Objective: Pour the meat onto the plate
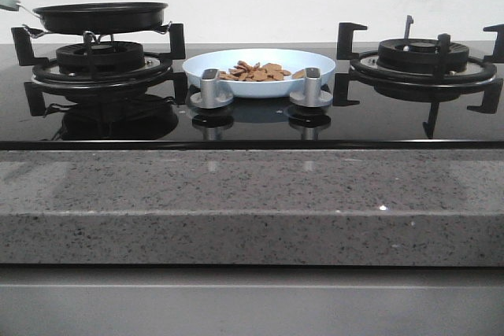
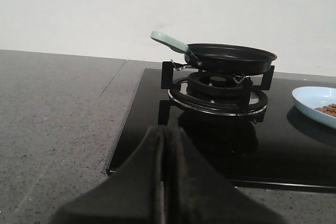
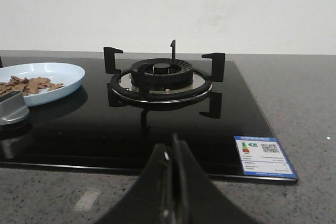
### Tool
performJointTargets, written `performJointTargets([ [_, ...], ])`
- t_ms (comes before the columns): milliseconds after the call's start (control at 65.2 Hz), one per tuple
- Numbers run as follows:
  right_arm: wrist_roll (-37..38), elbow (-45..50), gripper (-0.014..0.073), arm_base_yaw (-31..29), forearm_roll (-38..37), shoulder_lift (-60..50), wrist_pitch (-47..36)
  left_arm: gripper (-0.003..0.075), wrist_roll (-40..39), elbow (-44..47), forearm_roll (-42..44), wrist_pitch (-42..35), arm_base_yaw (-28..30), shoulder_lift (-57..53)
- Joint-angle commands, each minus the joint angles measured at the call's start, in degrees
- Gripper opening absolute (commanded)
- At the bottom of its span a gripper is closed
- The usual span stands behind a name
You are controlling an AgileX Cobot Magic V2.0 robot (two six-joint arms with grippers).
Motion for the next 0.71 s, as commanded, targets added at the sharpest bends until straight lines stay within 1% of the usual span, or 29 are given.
performJointTargets([
  [0, -0.30, -0.27, -0.0071, -0.47, 0.06, -0.94, -4.75, -0.0020, -0.01, 0.31, -0.28, -4.93, 0.03, -0.84],
  [61, -0.24, -0.27, -0.0071, -0.47, -0.05, -0.94, -5.20, -0.0020, -0.01, 0.31, -0.28, -4.93, 0.03, -0.84],
  [107, 0.75, -0.27, -0.0071, -0.47, -1.99, -0.94, -5.53, -0.0020, -0.01, 0.31, -0.28, -4.93, 0.03, -0.84],
  [215, 12.14, -0.27, -0.0071, -0.47, -13.60, -0.94, -6.87, -0.0020, -0.01, 0.31, -0.28, -4.93, 0.03, -0.84],
  [307, 18.53, -0.27, -0.0071, -0.47, -16.33, -0.94, -7.19, -0.0020, -0.01, 0.31, -0.28, -4.93, 0.03, -0.84],
  [691, 18.74, -0.27, -0.0071, -0.47, -16.32, -0.94, -6.71, -0.0020, -0.01, 0.31, -0.28, -4.93, 0.03, -0.84],
])
